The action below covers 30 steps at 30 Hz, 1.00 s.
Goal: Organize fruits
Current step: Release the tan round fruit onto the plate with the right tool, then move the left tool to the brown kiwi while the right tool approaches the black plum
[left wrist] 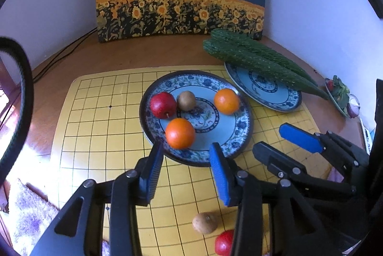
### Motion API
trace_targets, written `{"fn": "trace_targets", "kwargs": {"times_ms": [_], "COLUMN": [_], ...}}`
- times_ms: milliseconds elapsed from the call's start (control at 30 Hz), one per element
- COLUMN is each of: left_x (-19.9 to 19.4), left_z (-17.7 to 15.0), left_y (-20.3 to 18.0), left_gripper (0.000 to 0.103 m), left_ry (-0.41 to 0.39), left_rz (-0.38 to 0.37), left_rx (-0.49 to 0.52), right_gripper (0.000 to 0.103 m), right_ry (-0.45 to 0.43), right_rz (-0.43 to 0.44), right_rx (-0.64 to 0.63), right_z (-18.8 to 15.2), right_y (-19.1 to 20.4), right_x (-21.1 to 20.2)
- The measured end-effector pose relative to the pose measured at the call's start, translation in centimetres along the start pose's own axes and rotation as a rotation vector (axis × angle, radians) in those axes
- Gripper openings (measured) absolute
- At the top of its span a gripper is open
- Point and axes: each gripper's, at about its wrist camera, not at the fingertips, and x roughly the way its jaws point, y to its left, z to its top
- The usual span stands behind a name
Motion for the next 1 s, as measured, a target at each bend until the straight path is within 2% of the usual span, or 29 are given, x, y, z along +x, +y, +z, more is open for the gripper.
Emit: {"fn": "trace_targets", "kwargs": {"times_ms": [500,1000], "left_x": [-2.4,-2.5], "left_z": [-2.1,-4.3], "left_y": [-0.7,-0.5], "left_gripper": [0.042,0.043], "left_ry": [-0.013,0.021], "left_rz": [-0.012,-0.03], "left_rx": [0.013,0.005], "right_gripper": [0.051,0.051], "right_ry": [0.004,0.026], "right_rz": [-0.003,-0.014], "right_rx": [-0.014,-0.005], "right_z": [-2.0,-3.9], "right_y": [0.6,0.4], "right_x": [-2.1,-2.7]}}
